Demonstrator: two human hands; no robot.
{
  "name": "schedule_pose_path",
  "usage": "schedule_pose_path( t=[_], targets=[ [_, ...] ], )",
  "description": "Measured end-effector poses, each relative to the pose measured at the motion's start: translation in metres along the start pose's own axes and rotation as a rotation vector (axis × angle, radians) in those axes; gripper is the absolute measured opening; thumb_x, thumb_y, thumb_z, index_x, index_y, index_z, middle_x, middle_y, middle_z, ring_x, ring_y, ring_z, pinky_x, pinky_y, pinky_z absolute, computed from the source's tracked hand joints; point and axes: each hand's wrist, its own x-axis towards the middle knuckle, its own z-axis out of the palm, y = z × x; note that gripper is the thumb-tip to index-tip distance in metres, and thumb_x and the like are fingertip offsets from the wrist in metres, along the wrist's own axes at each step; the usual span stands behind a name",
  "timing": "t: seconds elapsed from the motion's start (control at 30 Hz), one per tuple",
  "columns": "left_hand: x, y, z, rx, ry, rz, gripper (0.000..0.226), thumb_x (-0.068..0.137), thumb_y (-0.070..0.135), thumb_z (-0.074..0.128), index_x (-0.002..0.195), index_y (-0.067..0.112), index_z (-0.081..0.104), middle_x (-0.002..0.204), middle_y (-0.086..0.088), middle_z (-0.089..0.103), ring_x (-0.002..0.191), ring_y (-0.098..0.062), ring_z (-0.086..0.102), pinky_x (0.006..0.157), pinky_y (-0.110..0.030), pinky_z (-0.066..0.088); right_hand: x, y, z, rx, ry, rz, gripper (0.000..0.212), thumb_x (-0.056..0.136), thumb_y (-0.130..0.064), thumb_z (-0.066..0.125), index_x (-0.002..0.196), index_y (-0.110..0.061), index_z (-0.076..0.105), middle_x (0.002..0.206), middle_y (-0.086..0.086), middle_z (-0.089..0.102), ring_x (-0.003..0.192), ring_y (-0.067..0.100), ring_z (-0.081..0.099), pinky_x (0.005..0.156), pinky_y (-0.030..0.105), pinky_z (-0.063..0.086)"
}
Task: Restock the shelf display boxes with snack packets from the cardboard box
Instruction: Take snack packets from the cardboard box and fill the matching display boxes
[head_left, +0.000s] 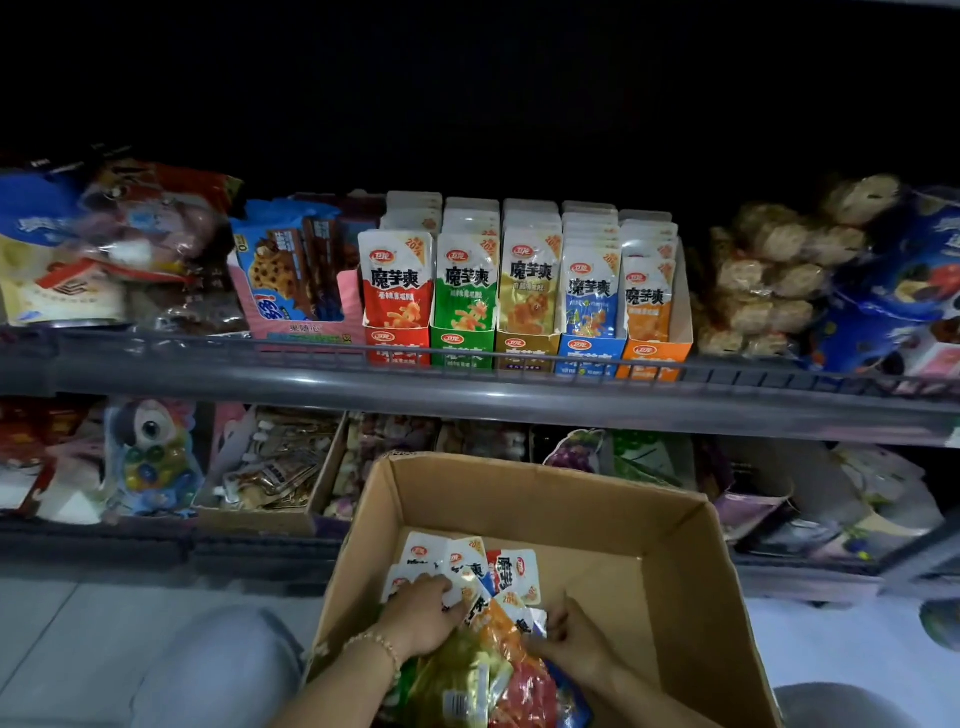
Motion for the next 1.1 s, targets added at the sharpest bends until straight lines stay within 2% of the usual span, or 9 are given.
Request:
schedule_pose_path(
  t=[0.17, 0.27, 0.37, 0.57, 0.8, 0.87, 0.93, 1.0, 1.1],
  targets=[
    [-0.006, 0.001, 0.003, -0.052, 0.032, 0.015, 0.058, 0.095, 0.051, 0.041, 0.143, 0.019, 0.037, 0.149, 0.000, 0.036, 0.135, -0.019, 0.035, 0.111, -0.031, 0.030, -0.006, 0.003, 0.010, 0.120, 0.011, 0.042, 0.035, 0.069, -0.014, 0.083, 0.079, -0.012, 0.050, 0.074, -0.001, 0.050, 0.067, 0.008, 0.046, 0.052, 0.010, 0.037],
    [-0.012, 0.003, 0.001, -0.058, 0.033, 0.022, 0.056, 0.095, 0.051, 0.041, 0.142, 0.020, 0.038, 0.148, 0.001, 0.037, 0.134, -0.018, 0.037, 0.110, -0.030, 0.031, -0.006, -0.001, 0.011, 0.164, -0.010, 0.071, 0.026, 0.067, -0.009, 0.085, 0.072, -0.010, 0.059, 0.075, 0.002, 0.061, 0.068, 0.011, 0.055, 0.062, 0.016, 0.047],
    [-0.015, 0.004, 0.001, -0.036, 0.034, 0.034, 0.058, 0.095, 0.052, 0.041, 0.143, 0.019, 0.037, 0.148, 0.000, 0.036, 0.134, -0.018, 0.037, 0.110, -0.030, 0.032, -0.006, -0.006, 0.006, 0.175, -0.016, 0.060, 0.025, 0.069, -0.002, 0.081, 0.061, -0.010, 0.059, 0.066, 0.002, 0.065, 0.062, 0.013, 0.060, 0.063, 0.027, 0.052],
    [-0.022, 0.006, -0.010, -0.049, -0.010, 0.064, 0.067, 0.093, 0.060, 0.037, 0.144, 0.016, 0.034, 0.147, -0.003, 0.037, 0.132, -0.019, 0.038, 0.108, -0.030, 0.033, -0.018, -0.040, -0.037, 0.345, 0.115, -0.076, 0.020, 0.076, 0.007, 0.072, 0.066, -0.003, 0.058, 0.065, 0.013, 0.063, 0.062, 0.021, 0.058, 0.055, 0.020, 0.049],
    [-0.042, 0.042, -0.049, -0.412, -0.064, 0.198, 0.083, 0.081, 0.075, 0.034, 0.145, 0.023, 0.028, 0.148, 0.004, 0.036, 0.133, -0.016, 0.039, 0.108, -0.027, 0.031, -0.060, -0.089, -0.073, 0.536, 0.057, -0.228, 0.011, 0.088, -0.004, 0.061, 0.082, 0.005, 0.064, 0.072, 0.016, 0.068, 0.056, 0.016, 0.065, 0.051, 0.022, 0.051],
    [-0.047, 0.054, -0.059, -0.565, -0.071, 0.222, 0.078, 0.085, 0.072, 0.035, 0.144, 0.021, 0.033, 0.148, 0.004, 0.037, 0.135, -0.015, 0.036, 0.107, -0.026, 0.029, -0.070, -0.105, -0.074, 0.569, 0.024, -0.269, 0.014, 0.090, -0.008, 0.058, 0.087, 0.005, 0.064, 0.072, 0.011, 0.069, 0.059, 0.014, 0.065, 0.054, 0.020, 0.052],
    [-0.050, 0.064, -0.065, -0.739, -0.051, 0.289, 0.072, 0.079, 0.072, 0.046, 0.132, 0.024, 0.049, 0.137, 0.006, 0.052, 0.122, -0.007, 0.050, 0.101, -0.022, 0.041, -0.075, -0.120, -0.073, 0.595, 0.011, -0.302, 0.017, 0.092, -0.009, 0.056, 0.095, 0.006, 0.065, 0.077, 0.011, 0.070, 0.063, 0.014, 0.067, 0.059, 0.020, 0.054],
    [-0.056, 0.071, -0.071, -0.871, 0.036, 0.342, 0.045, 0.086, 0.052, 0.053, 0.117, 0.020, 0.059, 0.118, 0.004, 0.065, 0.102, -0.001, 0.061, 0.080, -0.013, 0.049, -0.079, -0.134, -0.067, 0.614, 0.003, -0.330, 0.018, 0.092, -0.010, 0.056, 0.098, 0.003, 0.066, 0.083, 0.011, 0.071, 0.070, 0.015, 0.068, 0.064, 0.021, 0.055],
    [-0.068, 0.076, -0.086, -1.018, 0.180, 0.404, 0.021, 0.095, 0.023, 0.052, 0.109, 0.012, 0.061, 0.107, 0.000, 0.069, 0.086, -0.002, 0.067, 0.070, -0.014, 0.051, -0.084, -0.151, -0.060, 0.596, -0.022, -0.391, 0.016, 0.090, -0.011, 0.058, 0.101, -0.006, 0.069, 0.095, 0.010, 0.073, 0.084, 0.018, 0.068, 0.077, 0.025, 0.055]
  ],
)
